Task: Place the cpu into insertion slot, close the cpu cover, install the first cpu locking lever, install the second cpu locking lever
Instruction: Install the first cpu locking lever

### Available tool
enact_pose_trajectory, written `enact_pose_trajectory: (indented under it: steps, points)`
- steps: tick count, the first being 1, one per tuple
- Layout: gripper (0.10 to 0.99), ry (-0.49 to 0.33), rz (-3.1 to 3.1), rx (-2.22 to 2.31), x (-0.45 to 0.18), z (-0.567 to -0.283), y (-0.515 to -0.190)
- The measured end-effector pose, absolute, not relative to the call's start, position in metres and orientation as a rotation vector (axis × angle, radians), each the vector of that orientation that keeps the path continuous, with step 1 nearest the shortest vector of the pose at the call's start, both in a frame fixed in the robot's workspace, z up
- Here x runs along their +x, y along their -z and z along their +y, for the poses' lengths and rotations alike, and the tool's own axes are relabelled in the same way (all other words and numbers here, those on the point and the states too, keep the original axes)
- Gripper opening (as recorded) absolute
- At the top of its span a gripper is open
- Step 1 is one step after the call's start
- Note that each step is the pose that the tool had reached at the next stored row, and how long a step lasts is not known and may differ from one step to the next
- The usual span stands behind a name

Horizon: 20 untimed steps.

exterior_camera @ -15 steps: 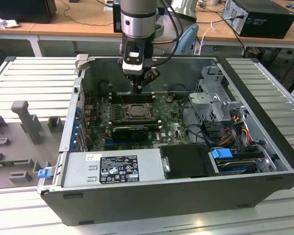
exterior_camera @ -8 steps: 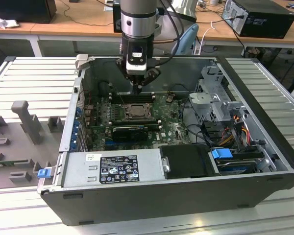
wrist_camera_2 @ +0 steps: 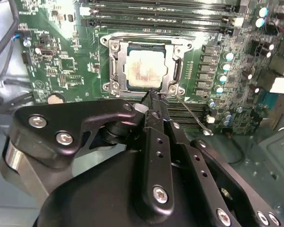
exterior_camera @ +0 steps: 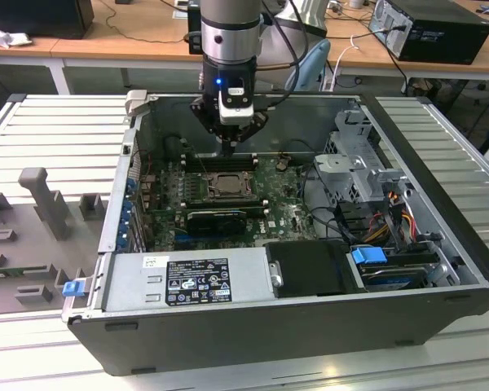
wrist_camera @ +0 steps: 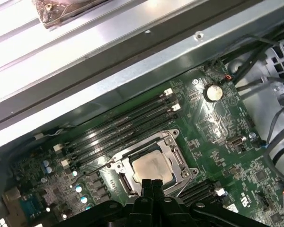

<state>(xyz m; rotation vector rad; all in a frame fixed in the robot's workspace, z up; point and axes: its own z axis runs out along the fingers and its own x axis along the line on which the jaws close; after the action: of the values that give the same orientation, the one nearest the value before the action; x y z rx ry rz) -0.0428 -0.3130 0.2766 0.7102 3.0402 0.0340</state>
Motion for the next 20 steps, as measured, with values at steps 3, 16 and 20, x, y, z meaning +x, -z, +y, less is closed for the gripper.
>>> enact_pose_trajectory:
  steps: [3, 16, 20]
  points:
    - [0.106, -0.035, 3.060, 0.624, -0.0429, -0.3130, -0.2765]
    - [0.106, -0.037, 3.103, 0.365, -0.0429, -0.3130, -0.2762]
    - [0.106, -0.038, 3.113, 0.281, -0.0429, -0.3130, -0.2761]
